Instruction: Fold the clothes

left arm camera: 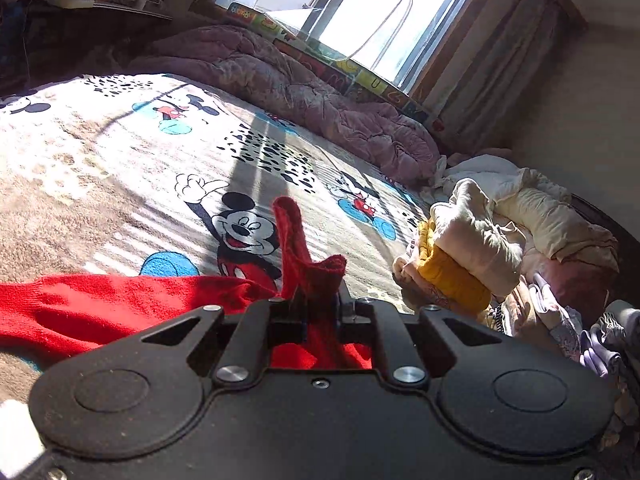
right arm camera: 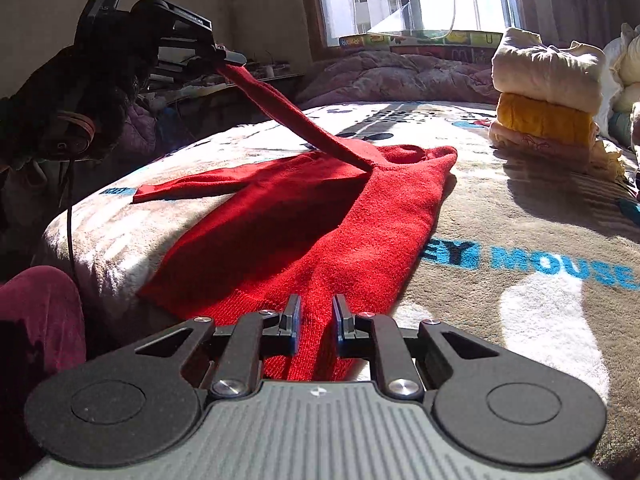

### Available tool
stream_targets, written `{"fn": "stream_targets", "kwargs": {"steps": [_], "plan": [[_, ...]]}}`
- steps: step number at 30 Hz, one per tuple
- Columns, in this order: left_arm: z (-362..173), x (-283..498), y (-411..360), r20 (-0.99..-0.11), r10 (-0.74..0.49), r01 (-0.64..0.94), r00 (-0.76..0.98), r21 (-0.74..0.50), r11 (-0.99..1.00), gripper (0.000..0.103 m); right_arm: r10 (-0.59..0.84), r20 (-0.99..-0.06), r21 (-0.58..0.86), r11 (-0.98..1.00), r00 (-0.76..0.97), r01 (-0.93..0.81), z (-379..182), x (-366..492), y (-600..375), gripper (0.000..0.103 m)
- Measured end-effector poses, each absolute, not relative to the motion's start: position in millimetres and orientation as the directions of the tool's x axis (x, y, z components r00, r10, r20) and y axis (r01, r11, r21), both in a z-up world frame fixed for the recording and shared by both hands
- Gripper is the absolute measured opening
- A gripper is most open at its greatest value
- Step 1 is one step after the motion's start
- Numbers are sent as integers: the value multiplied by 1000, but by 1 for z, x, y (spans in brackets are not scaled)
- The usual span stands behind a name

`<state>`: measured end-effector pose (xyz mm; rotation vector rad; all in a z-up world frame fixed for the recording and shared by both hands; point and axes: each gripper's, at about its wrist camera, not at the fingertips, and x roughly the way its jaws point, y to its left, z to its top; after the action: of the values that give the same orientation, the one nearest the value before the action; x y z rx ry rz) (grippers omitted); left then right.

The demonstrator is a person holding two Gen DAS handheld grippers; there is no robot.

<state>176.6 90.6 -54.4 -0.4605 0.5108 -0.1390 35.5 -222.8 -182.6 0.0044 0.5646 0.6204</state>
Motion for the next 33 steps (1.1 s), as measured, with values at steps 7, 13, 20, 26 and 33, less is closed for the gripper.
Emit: {"fn": "stream_targets", "kwargs": {"steps": [7, 13, 20, 26, 33], "plan": [[-70, 187, 102, -434, -224, 22, 872, -422, 906, 9, 628, -433, 203, 767, 647, -609, -169, 23, -222, 21], [-138, 194, 112, -643, -125, -121, 756, -325, 938, 11, 592, -469, 235, 799, 655, -554, -177, 35, -230, 31], [-146, 145, 128, -630, 10, -234, 777, -274, 933, 30, 610, -447, 245, 787, 655, -566, -175, 29, -236, 43], [-113, 132, 119, -574, 101, -240, 813, -173, 955, 30, 581, -445, 290, 813, 681, -504, -180, 48, -245, 44], [-87, 226, 48, -593, -207, 148, 778, -147, 978, 34, 604, -444, 335, 797, 662, -503, -192, 57, -246, 52]]}}
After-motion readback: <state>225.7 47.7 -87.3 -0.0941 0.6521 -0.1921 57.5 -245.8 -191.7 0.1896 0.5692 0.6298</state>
